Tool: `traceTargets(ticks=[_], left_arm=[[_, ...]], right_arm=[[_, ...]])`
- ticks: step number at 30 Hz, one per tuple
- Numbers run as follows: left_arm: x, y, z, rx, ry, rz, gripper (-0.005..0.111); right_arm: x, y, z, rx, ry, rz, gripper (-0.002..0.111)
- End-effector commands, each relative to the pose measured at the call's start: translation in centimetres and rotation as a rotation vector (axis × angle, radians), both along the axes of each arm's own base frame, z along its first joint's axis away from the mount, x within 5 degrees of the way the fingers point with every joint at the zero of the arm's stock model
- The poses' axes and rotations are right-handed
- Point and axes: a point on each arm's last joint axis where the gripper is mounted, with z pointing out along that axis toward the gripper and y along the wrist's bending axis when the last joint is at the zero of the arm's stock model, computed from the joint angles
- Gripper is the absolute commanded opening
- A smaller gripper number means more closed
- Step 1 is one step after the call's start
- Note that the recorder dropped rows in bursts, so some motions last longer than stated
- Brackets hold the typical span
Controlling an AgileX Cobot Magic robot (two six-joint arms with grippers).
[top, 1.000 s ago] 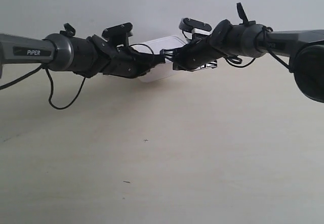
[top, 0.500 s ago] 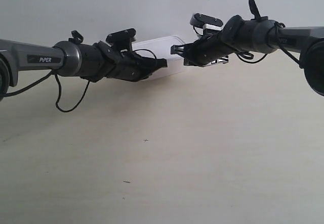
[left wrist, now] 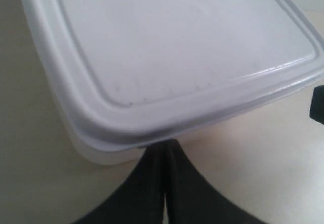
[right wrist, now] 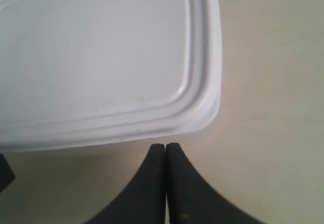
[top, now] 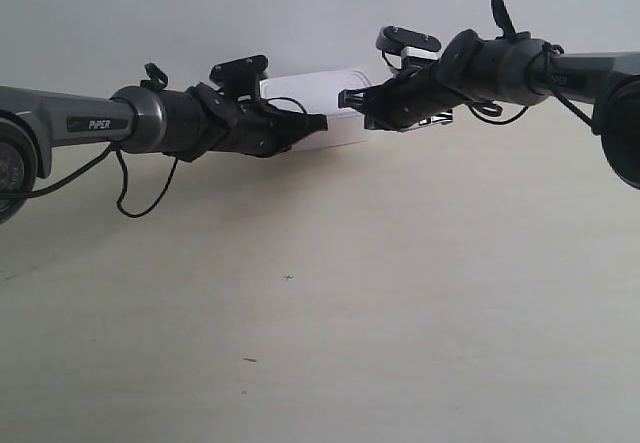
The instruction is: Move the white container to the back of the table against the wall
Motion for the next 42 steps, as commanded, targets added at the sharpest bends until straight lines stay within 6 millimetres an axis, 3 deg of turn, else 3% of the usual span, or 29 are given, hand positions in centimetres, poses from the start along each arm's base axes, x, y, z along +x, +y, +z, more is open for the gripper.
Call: traceTargets(ticks=[1,42], left_arm=[[0.37,0.33,0.52,0.027,-0.043,0.013,0.0],[0.74,0.89,0.68,0.17,-0.129,-0.032,0.0]], right_arm=[[0.31,-0.35,1.05,-0.024,-0.043,0.007,0.0],[0.1,-0.34,0.87,-0.039,-0.019,0.026,0.0]])
